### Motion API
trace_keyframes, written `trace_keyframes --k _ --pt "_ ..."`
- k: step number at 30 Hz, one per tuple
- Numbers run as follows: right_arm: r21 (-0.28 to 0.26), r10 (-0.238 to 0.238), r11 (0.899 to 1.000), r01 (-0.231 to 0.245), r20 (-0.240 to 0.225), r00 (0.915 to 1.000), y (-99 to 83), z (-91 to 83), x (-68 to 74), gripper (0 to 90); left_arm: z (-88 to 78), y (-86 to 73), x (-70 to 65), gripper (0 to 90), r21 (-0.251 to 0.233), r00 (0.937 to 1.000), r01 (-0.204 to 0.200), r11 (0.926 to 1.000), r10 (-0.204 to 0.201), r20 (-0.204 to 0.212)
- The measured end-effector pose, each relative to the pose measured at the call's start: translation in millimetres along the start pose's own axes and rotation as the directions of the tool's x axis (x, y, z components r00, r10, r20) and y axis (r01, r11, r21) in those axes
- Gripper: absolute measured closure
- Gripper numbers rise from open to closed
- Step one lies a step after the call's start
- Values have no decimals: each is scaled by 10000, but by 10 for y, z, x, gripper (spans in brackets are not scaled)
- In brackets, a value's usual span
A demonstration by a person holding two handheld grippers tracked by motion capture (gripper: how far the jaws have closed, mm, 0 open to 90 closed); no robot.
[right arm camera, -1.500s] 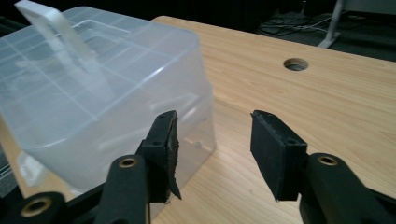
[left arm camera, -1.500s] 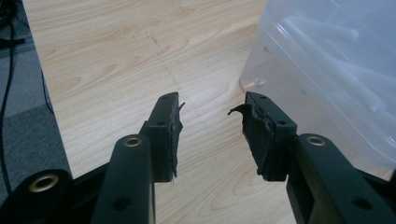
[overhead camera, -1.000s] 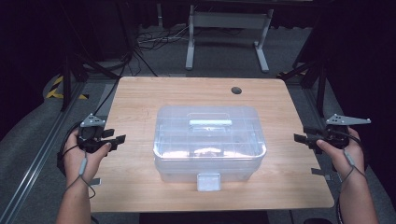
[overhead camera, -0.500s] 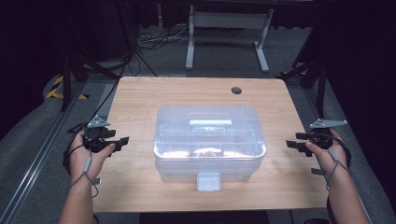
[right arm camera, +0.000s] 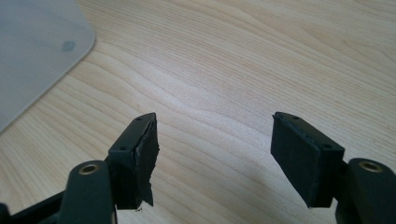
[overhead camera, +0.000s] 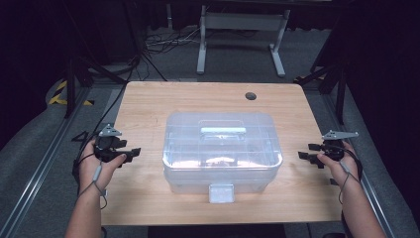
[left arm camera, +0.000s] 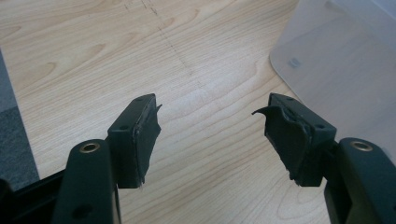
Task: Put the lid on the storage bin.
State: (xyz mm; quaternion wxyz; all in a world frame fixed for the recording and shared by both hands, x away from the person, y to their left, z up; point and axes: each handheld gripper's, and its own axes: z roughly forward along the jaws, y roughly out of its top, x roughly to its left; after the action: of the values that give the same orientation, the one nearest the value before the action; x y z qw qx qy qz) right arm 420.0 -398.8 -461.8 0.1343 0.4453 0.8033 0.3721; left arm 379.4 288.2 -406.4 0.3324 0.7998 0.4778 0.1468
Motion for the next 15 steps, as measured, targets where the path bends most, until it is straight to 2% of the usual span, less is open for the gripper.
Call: trace_keyframes --k 9,15 --pt "-309 -206 9993 210 131 9997 -81 124 30 316 99 -14 18 352 205 10000 14 9998 -12 -96" --pt "-259 -202 9994 210 328 9993 -138 171 19 287 151 -35 27 351 365 9999 6 9993 -1 -147"
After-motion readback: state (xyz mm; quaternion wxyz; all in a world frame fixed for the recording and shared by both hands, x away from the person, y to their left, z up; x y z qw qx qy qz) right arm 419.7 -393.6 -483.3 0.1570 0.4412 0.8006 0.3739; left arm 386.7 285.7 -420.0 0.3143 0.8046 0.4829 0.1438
